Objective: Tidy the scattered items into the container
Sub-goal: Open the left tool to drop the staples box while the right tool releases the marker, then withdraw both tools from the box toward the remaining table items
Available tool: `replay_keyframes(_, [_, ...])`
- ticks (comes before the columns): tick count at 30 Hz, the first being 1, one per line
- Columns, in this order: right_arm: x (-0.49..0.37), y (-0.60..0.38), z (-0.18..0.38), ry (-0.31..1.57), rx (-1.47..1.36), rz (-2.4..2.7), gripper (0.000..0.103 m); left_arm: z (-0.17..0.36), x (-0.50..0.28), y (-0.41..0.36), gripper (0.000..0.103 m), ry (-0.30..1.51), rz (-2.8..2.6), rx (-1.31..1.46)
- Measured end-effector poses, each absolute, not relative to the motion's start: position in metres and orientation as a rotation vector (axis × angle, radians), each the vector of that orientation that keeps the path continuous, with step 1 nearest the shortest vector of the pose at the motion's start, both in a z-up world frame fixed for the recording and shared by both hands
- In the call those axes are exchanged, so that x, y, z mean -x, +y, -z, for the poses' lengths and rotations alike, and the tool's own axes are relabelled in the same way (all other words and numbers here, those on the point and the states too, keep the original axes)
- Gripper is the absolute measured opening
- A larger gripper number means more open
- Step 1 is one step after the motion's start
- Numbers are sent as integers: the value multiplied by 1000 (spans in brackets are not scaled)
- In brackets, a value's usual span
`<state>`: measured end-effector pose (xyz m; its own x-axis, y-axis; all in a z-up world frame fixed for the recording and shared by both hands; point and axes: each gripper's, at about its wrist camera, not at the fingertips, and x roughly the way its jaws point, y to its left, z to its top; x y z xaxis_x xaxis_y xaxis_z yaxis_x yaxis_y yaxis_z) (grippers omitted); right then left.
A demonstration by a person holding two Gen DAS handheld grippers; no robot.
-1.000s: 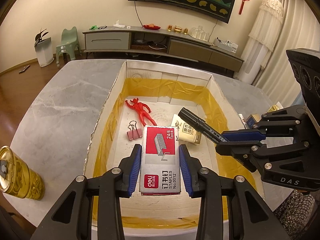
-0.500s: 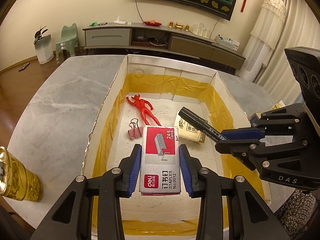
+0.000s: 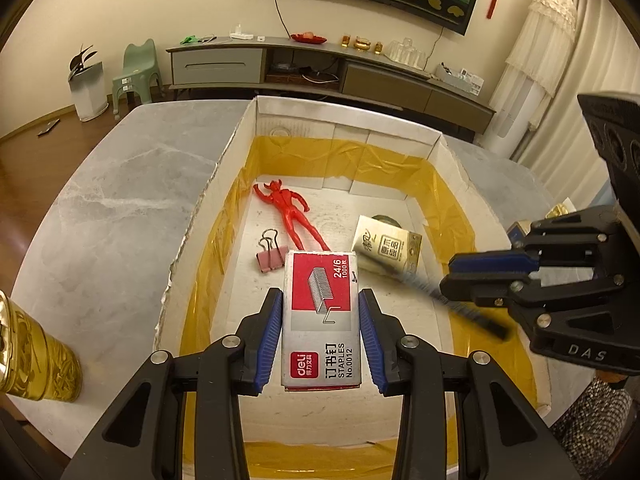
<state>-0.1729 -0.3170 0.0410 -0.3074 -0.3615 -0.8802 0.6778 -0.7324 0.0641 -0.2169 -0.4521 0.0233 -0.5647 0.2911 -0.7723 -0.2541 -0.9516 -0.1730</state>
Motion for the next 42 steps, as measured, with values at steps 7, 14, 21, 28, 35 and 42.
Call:
replay_keyframes(7, [170,-316,-41,422,-1283,2068,15,-23,217,-452,40,-61,-2530,1269])
replay_keyframes(14, [169,-316,-41,422,-1281,2067,15,-23,216,-452,40,-62,-2530,1271])
replay_keyframes(21, [167,-316,-42,422,-1283,2065,15,-22,214,-453,40,-62,-2529,1271])
replay_keyframes(28, [164,-316,-42,425,-1282,2063,15,-21,212,-452,40,-61,-2525,1270])
replay_keyframes(35, [163,-316,-42,425,-1282,2060,15,-22,210,-452,40,-62,-2527,1269])
replay_keyframes(42, [160,-317,-43,425,-1282,2057,15,-22,210,-453,40,-64,-2524,1272])
